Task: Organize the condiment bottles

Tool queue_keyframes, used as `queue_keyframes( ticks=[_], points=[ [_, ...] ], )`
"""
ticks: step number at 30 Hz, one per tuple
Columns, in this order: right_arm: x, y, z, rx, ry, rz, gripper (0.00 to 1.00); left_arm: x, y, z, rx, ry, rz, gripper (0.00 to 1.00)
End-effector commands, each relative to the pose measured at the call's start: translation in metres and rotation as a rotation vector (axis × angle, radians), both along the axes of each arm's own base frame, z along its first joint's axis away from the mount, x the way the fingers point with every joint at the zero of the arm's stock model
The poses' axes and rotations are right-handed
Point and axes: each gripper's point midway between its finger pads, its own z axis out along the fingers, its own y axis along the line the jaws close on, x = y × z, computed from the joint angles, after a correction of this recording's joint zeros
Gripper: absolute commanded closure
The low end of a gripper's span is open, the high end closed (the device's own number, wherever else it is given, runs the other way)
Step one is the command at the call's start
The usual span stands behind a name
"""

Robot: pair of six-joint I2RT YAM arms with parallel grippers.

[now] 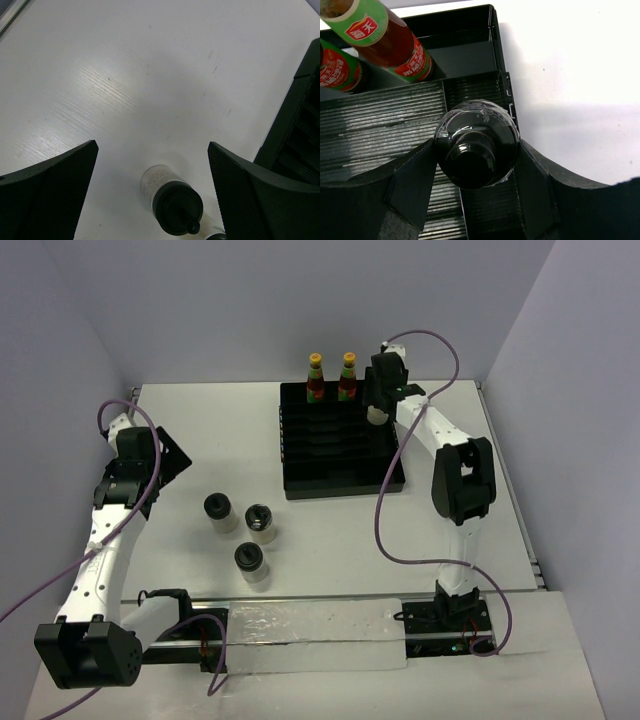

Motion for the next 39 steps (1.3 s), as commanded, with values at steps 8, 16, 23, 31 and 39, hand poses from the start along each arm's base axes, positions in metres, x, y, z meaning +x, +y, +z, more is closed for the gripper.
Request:
queue_keyframes(
  ticks=[8,16,23,31,39],
  points=[
    [0.034,0.000,0.015,0.032,-0.112,-0.019,0.58,0.002,0.005,0.012,0.012,-0.032,0.020,0.01],
    [0.018,-0.002,0.070,0.058,-0.194,-0.012,0.03,0.003,0.004,0.011,0.005,-0.031,0.016,0.01],
    [-0.031,0.012,0.152,0.071,-0.325,0.042,0.00,0.004,0.002,0.010,-0.007,-0.041,0.013,0.01],
    [-0.171,0.158,0.135,0.140,-0.263,0.470,0.00,0.004,0.004,0.011,-0.005,-0.048,0.024,0.00],
    [-0.301,0.275,0.077,0.184,-0.082,0.834,0.00,-0.003,0.010,0.027,0.005,-0.088,0.061,0.01]
  ],
)
